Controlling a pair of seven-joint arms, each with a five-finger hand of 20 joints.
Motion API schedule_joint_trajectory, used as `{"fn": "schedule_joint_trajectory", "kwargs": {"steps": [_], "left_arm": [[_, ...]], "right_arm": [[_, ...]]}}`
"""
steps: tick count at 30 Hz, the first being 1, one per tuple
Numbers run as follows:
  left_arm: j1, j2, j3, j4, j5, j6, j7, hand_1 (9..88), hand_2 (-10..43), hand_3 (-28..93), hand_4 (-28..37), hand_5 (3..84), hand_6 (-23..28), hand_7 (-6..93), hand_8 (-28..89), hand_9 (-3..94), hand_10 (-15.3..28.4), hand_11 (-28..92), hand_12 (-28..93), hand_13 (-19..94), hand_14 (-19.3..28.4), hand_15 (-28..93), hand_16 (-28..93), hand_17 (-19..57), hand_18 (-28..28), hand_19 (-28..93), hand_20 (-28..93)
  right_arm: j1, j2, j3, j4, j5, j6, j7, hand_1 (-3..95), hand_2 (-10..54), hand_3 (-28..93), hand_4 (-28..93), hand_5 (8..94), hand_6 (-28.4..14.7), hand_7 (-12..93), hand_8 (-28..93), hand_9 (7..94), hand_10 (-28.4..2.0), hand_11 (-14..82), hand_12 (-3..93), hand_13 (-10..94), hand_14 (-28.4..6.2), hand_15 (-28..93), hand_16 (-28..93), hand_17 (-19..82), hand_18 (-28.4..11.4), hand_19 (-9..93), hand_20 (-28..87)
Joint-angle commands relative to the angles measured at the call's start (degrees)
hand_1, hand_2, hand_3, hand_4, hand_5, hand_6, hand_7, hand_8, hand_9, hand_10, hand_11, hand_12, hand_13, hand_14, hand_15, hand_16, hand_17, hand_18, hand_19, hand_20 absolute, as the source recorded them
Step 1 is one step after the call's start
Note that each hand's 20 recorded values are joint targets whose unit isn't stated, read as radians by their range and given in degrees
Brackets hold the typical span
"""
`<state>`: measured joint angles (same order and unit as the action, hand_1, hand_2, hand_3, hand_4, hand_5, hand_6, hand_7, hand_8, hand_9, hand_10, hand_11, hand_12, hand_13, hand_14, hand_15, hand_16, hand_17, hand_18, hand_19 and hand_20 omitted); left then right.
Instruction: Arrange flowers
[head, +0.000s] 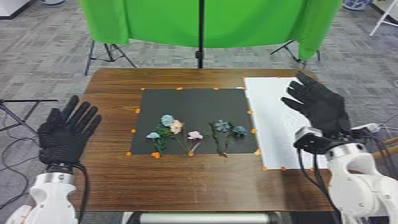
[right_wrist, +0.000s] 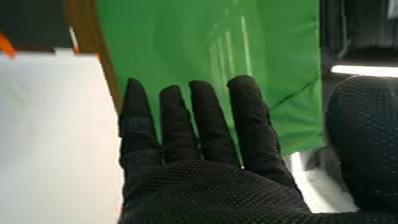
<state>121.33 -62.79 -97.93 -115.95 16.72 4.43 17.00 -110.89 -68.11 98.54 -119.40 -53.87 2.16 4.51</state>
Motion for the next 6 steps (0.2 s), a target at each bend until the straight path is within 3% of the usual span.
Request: {"fn": "schedule_joint_trajectory", "kwargs": {"steps": [1,6], "left_arm": [[1.2,-0.51,-0.48,-0.24,-0.76,1.15,-0.01,25.0,12.8,76,-28.3,36.7,8.9,3.5,-8,31.4,14.4,12,6,23,13.6,21,-7,-8.5,15.3,37,10],[1.1,-0.46,-0.75,-0.3,-1.06,1.29,0.08,25.1,12.7,76,-28.3,36.9,9.0,3.6,-8,31.4,14.4,12,6,23,13.6,21,-7,-8.5,15.3,37,10]], "right_arm": [[-0.9,-0.2,1.8,-1.6,-0.7,-0.4,-1.1,15.2,5.8,85,-28,40.6,-2.6,8,-11,38.4,-13.5,3.9,8.1,28,-10.8,7,11,17,-12.4,20,17],[-1.0,-0.5,2.3,-2.2,-0.7,-1.4,-1.2,15.1,5.9,85,-28,40.9,-2.5,8,-11,38.7,-13.5,4.1,8.2,28,-10.7,8,10,17,-12.1,19,18]]}}
